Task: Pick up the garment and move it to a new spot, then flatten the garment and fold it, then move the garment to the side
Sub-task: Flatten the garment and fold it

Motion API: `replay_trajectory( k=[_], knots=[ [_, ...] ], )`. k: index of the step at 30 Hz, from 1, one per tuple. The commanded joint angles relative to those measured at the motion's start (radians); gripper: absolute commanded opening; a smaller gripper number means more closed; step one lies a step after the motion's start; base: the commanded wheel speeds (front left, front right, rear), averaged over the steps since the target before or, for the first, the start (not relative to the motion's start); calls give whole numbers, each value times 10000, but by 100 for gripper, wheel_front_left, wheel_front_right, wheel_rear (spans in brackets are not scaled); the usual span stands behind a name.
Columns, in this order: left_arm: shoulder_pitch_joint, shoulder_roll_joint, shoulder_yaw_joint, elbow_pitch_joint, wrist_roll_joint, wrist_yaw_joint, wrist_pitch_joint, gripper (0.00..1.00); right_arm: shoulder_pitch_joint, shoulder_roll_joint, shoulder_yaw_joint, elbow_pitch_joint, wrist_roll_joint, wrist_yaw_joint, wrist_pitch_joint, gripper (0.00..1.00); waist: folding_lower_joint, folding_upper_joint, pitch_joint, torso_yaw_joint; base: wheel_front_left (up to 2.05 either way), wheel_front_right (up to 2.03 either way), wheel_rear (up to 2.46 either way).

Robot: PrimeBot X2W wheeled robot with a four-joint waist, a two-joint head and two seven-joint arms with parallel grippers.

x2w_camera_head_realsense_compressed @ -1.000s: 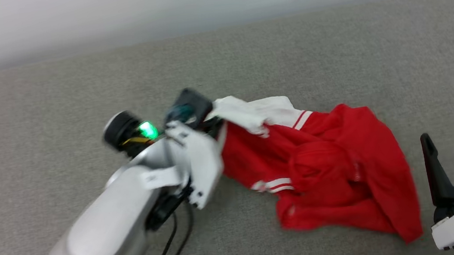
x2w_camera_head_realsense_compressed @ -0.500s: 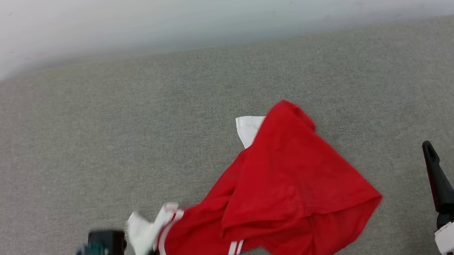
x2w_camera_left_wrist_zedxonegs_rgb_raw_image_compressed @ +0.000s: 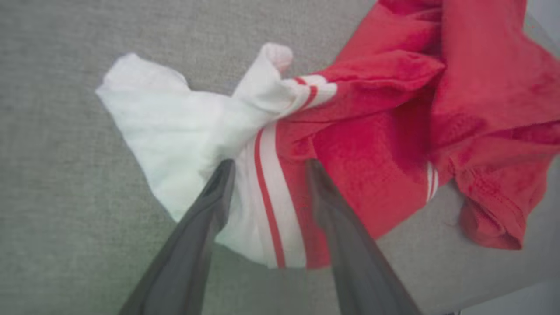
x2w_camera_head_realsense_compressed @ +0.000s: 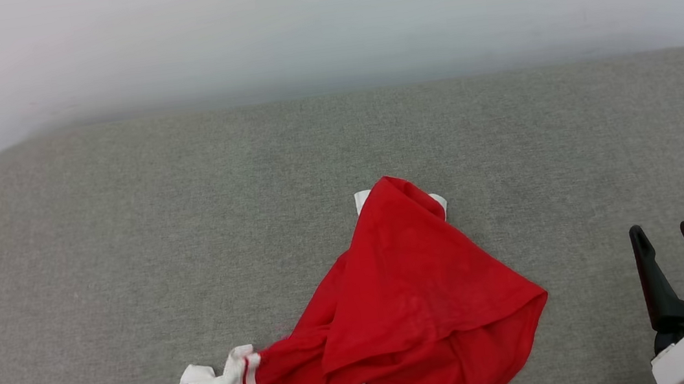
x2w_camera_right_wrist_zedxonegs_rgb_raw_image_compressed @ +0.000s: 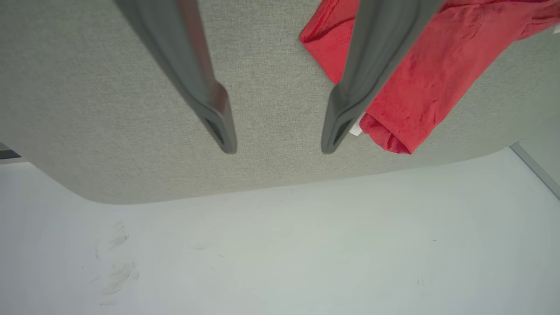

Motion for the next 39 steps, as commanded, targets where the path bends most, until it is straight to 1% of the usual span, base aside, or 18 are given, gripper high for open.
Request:
replay_trajectory(
  k=[1,8,12,14,19,24,27,32,34,39],
  knots=[
    [-197,59,136,23,87,58,-190,100,77,21,20,-25,-5,-7,13,100,1,0,-46,-31,0,0,0],
    [-611,-36,531,-368,966,319,-2088,100,248,22,211,68,-93,-7,593,100,1,0,-331,-125,0,0,0],
    [-786,-79,676,-888,1536,582,-2708,100,335,21,501,156,-62,-7,1270,100,1,0,-423,-119,0,0,0],
    [-831,-141,781,-1235,1742,640,-2873,100,366,-69,764,208,22,-7,1704,100,1,0,-436,-85,0,0,0],
    [-951,-160,860,-1962,2400,831,-3015,100,145,-567,1642,369,464,-7,2968,100,1,0,-322,162,0,0,0],
    [-1073,-240,864,-2267,2731,912,-3050,100,-470,-1063,2744,748,1156,-7,3933,100,1,0,-136,598,0,0,0],
    [-1195,-332,863,-2305,2804,886,-3067,100,-1000,-1305,3483,1040,1521,-7,4349,100,1,0,11,903,0,0,0],
    [-1411,-583,868,-2200,2902,688,-3082,100,-1989,-1707,4605,1587,1917,-7,4867,100,1,0,385,1360,0,0,0],
    [-1496,-698,904,-2173,2942,646,-3090,100,-2431,-1839,4947,1829,2065,-7,4993,100,1,0,548,1503,0,0,0],
    [-1610,-1014,1064,-2075,3055,438,-3100,100,-3047,-2147,5570,2765,2304,-7,5733,100,1,0,793,1726,0,0,0]
  ],
)
